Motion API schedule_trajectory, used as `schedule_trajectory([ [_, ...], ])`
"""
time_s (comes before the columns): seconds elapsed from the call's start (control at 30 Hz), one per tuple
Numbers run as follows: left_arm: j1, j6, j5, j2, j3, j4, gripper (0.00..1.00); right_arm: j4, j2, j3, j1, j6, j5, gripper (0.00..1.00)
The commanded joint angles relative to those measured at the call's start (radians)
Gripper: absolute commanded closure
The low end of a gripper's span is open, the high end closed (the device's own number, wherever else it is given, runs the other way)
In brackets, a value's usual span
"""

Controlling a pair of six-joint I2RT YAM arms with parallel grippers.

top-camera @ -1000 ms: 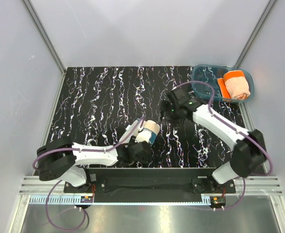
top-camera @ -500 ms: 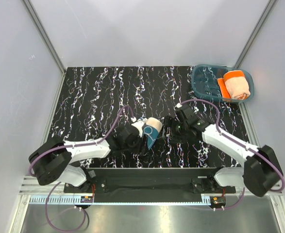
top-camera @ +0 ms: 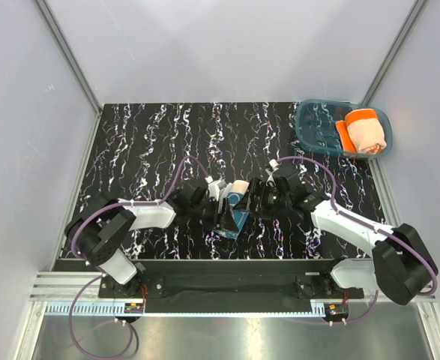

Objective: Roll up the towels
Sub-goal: Roll the towel

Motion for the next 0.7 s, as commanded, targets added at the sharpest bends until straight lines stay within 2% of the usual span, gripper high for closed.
schedule_trajectory([
  [0.0,0.031,-0.054,0.164,0.028,-0.020,0.066,0.34,0.105,0.029,-0.012,0.007,0.009,-0.011,0.12],
  [0.23,0.085,-0.097,0.239,0.074,-0.029,0.128,0.34,0.168,0.087,-0.040,0.007,0.022,0.016,0.12],
  [0.53,0.093,-0.125,0.265,0.094,-0.047,0.183,0.33,0.255,0.173,-0.044,0.007,0.042,0.035,0.13],
  [0.6,0.093,-0.122,0.262,0.095,-0.046,0.177,0.33,0.278,0.213,-0.040,0.007,0.044,0.033,0.16],
  [0.67,0.093,-0.111,0.253,0.089,-0.043,0.155,0.33,0.300,0.250,-0.040,0.007,0.047,0.024,0.25],
])
